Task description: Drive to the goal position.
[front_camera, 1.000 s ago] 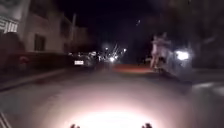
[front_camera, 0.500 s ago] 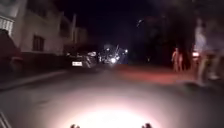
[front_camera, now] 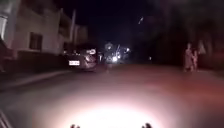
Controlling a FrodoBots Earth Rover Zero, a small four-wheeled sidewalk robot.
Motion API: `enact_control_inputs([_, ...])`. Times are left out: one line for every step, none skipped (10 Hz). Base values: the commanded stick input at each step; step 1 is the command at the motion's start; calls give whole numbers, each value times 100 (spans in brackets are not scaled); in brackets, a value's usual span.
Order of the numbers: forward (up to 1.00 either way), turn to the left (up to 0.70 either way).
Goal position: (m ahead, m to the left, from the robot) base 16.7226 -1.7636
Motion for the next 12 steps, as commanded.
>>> enact_control_inputs([85,-4])
enact_control_inputs([85,-15])
enact_control_inputs([85,-25])
enact_control_inputs([85,-30])
enact_control_inputs([85,-3])
enact_control_inputs([85,0])
enact_control_inputs([85,0])
enact_control_inputs([85,0])
enact_control_inputs([85,0])
enact_control_inputs([85,0])
enact_control_inputs([85,0])
enact_control_inputs([85,-8])
